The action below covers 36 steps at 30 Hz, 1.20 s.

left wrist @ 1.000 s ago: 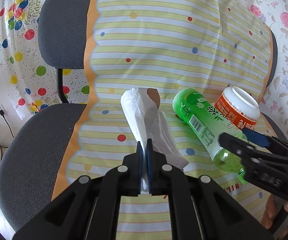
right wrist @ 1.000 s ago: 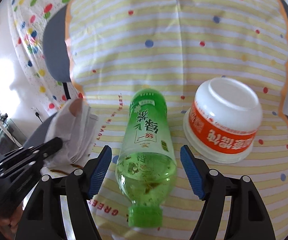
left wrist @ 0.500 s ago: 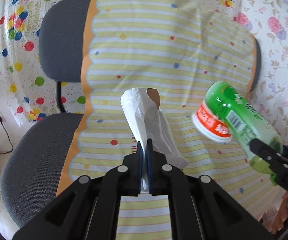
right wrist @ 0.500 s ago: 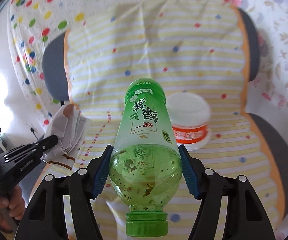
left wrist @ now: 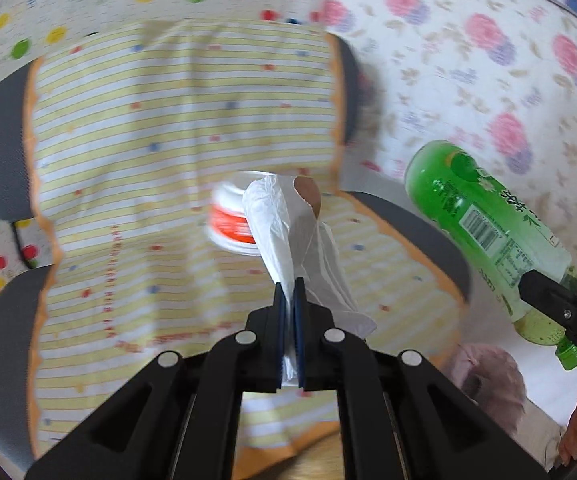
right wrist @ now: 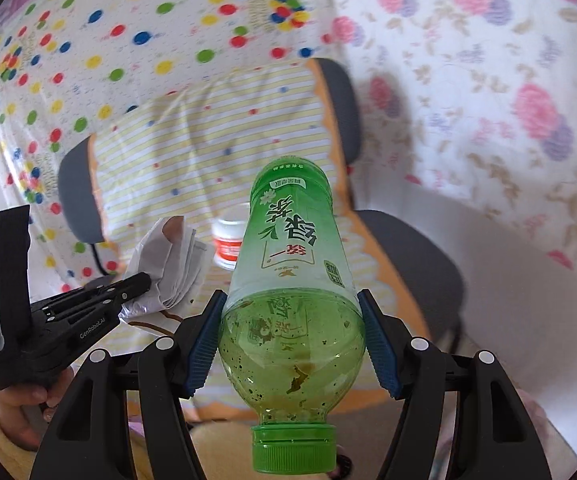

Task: Collect trash
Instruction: 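Carry the bottle and white bag over the pink bin and open both tools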

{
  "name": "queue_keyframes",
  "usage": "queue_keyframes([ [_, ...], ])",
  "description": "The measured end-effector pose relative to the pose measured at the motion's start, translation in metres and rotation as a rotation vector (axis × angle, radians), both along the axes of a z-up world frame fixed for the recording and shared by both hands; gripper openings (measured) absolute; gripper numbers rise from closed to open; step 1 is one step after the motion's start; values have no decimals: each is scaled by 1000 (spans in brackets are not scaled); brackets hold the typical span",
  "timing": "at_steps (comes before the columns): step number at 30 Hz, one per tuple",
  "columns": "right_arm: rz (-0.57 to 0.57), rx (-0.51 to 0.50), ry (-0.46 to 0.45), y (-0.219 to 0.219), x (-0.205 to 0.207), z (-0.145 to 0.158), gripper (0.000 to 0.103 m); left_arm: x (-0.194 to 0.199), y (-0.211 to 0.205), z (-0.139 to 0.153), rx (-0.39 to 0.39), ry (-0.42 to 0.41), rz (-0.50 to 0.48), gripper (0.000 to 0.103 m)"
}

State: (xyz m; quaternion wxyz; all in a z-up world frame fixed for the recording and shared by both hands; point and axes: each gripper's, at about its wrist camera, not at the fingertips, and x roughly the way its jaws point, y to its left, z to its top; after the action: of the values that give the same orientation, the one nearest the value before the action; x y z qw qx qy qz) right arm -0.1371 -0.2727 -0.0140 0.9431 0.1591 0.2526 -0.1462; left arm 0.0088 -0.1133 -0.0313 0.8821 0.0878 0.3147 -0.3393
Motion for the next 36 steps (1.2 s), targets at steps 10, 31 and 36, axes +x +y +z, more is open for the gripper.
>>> queue_keyframes([
  [10,-333,-67,94,-52,-128,-30,66,-113,-128,-20,36,12,-371,2],
  [31,-544,42,164,-124,-214,-96,69,-186,-212,-85,183,113,-593,2],
  [36,-554,44,164,-126,-218,-97,69,-199,-222,-96,237,115,-644,3],
])
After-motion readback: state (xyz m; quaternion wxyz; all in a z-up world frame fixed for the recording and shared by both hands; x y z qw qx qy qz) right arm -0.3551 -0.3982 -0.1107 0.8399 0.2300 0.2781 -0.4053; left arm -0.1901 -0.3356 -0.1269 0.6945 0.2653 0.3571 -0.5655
